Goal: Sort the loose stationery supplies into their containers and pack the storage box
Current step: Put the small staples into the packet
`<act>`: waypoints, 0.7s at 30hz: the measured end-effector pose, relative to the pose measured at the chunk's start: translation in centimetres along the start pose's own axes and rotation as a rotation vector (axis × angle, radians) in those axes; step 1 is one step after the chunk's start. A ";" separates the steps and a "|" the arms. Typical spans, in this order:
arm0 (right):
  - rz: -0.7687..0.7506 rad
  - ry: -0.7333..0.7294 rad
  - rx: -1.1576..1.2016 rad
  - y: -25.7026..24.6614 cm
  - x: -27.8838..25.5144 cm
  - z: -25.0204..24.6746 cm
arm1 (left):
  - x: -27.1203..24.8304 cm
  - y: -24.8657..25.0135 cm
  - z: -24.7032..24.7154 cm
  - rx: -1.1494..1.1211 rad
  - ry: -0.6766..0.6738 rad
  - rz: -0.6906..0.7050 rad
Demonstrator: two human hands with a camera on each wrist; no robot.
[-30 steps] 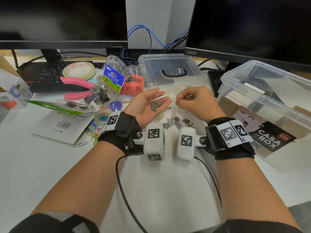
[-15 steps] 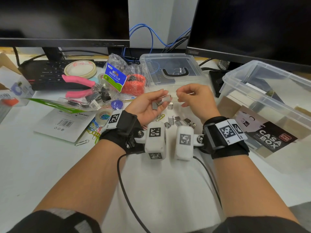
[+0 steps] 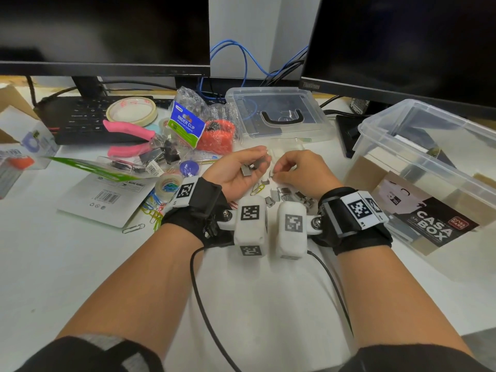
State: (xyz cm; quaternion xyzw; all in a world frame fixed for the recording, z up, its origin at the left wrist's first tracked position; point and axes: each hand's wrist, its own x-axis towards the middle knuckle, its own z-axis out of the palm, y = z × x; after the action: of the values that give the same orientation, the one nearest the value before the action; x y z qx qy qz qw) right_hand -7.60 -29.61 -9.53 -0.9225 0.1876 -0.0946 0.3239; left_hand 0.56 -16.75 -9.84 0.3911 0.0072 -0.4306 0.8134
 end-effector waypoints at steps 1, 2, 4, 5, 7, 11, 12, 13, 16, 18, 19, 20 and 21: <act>-0.008 -0.003 -0.007 0.0 0.0 0.0 | -0.1 0.0 0.0 -0.016 -0.005 0.000; -0.011 -0.020 -0.017 -0.1 0.0 0.0 | -0.1 0.0 0.1 -0.032 -0.010 0.001; -0.012 -0.071 -0.055 -0.2 -0.1 -0.1 | -0.2 0.0 0.1 -0.055 -0.013 0.003; -0.012 -0.086 -0.078 -0.3 -0.1 -0.1 | -0.2 0.1 0.1 -0.057 -0.010 0.003; -0.010 -0.094 -0.091 -0.2 0.0 -0.1 | -0.2 0.1 0.1 -0.051 0.003 0.005; -0.028 -0.003 -0.031 0.2 0.1 0.1 | 0.3 0.1 -0.1 0.019 0.024 0.012; -0.046 0.078 -0.002 0.2 0.2 0.0 | 0.3 0.0 -0.2 0.036 0.024 0.012; -0.068 0.170 0.042 0.2 0.2 -0.1 | 0.4 0.0 -0.2 0.037 0.019 0.009; -0.175 0.324 0.266 -0.6 0.0 -0.5 | 0.2 0.0 -0.1 0.004 -0.070 -0.024; -0.223 0.277 0.335 -1.2 -0.3 -0.3 | -0.1 -0.1 0.0 -0.009 -0.170 -0.044; -0.228 0.243 0.326 -1.4 -0.4 -0.1 | -0.1 -0.1 0.0 -0.021 -0.193 -0.048; -0.227 0.226 0.310 -1.5 -0.5 0.1 | -0.1 -0.1 0.0 -0.027 -0.194 -0.049; -0.220 0.235 0.301 -1.4 -0.5 0.1 | -0.1 -0.1 0.0 -0.030 -0.180 -0.047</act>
State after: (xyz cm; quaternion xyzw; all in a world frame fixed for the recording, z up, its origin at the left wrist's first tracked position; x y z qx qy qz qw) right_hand -7.57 -28.33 -8.76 -0.8613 0.1060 -0.2633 0.4215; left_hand 0.45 -16.76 -9.86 0.3384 -0.0502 -0.4827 0.8062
